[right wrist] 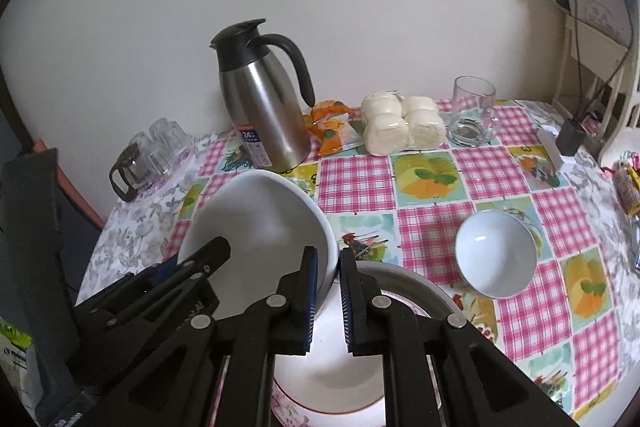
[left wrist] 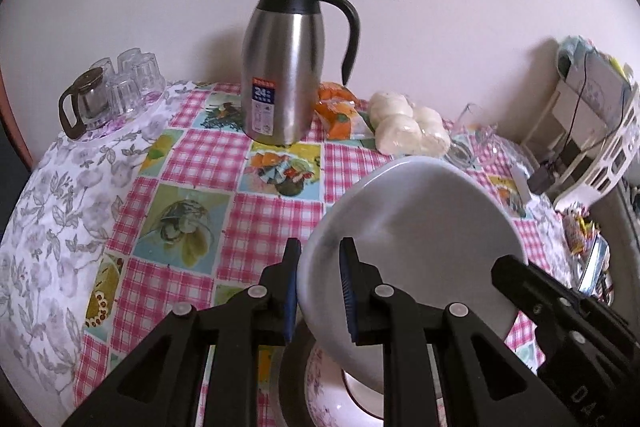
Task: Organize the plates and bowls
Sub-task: 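Lift the square bowl with both tools and carry it over the basin, then lower the square bowl into the red-rimmed bowl and open both tools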
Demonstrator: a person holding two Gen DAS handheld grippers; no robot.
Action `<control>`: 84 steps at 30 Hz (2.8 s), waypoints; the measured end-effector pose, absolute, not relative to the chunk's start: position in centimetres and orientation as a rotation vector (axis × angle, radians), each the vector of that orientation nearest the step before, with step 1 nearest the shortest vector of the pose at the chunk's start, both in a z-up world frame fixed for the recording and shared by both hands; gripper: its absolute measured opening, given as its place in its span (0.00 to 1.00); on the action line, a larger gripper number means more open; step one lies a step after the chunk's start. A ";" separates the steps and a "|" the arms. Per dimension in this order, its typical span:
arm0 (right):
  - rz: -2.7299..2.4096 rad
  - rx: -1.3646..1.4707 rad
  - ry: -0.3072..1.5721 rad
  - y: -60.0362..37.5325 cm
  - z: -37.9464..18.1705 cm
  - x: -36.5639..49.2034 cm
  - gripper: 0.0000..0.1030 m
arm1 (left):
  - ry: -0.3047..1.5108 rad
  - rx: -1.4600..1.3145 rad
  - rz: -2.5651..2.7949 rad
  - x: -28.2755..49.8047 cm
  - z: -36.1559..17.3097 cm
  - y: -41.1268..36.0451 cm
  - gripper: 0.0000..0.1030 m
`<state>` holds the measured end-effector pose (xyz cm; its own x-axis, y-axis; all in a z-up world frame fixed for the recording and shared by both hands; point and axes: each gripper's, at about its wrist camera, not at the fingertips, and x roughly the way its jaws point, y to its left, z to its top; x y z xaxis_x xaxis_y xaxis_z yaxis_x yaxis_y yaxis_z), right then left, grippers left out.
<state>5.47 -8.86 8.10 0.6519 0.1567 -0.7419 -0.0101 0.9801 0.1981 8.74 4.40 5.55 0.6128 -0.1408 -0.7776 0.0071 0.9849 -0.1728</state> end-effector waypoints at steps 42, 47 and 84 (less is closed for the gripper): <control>0.100 0.281 0.973 -13.7 4.0 3.9 0.12 | 1.054 -0.067 -0.070 7.6 2.9 0.5 0.19; 0.083 0.272 1.017 -13.7 3.0 4.1 0.12 | 1.059 -0.057 -0.069 7.5 2.8 0.1 0.19; 0.153 0.371 1.074 -15.1 2.5 4.2 0.14 | 1.047 -0.172 -0.081 7.7 3.5 1.6 0.29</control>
